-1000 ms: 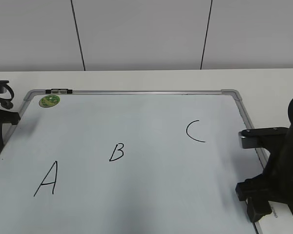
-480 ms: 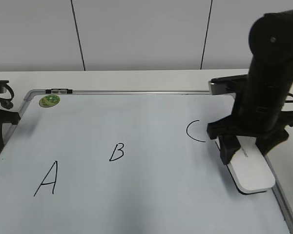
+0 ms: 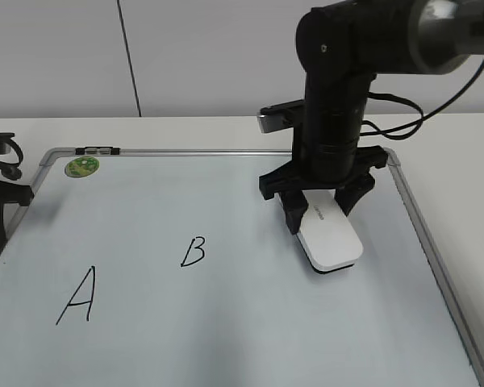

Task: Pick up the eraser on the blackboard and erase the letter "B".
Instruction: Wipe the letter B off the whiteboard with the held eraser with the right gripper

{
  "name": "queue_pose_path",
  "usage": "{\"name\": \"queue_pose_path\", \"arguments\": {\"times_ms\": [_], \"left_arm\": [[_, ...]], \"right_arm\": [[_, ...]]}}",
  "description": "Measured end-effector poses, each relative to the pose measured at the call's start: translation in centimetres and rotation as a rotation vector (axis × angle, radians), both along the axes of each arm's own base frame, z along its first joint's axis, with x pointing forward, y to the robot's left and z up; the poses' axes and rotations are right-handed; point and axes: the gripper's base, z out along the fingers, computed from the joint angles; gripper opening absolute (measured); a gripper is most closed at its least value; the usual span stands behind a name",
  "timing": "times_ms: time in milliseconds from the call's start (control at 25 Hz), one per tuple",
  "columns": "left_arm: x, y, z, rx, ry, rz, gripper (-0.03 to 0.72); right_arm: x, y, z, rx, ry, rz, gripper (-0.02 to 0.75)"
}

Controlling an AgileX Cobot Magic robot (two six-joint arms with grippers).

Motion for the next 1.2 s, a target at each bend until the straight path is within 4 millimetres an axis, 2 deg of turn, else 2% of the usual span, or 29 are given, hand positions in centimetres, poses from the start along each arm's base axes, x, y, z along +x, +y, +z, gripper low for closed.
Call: {"name": "queue_pose_path", "arguments": {"times_ms": [240,800,1000,1200], "left_arm": [[0.0,0.0,0.0,0.0,0.0,0.0,0.02],[0.0,0.0,0.0,0.0,0.0,-0.002,0.02],[0.0,0.0,0.0,0.0,0.0,-0.002,0.02],[0.0,0.0,0.0,0.0,0.0,-0.002,0.02]], "right_arm": [[1.2,1.6,-0.7,0.016,-0.006,0.016,0.521],[1.7,6.9,-2.8,0.07,-0.001,0.124,0.521],[1.8,8.1,-4.2,0.079,0.017,0.14,0.521],[1.7,8.7,-4.6,0.073,0.027,0.166,0.52]]}}
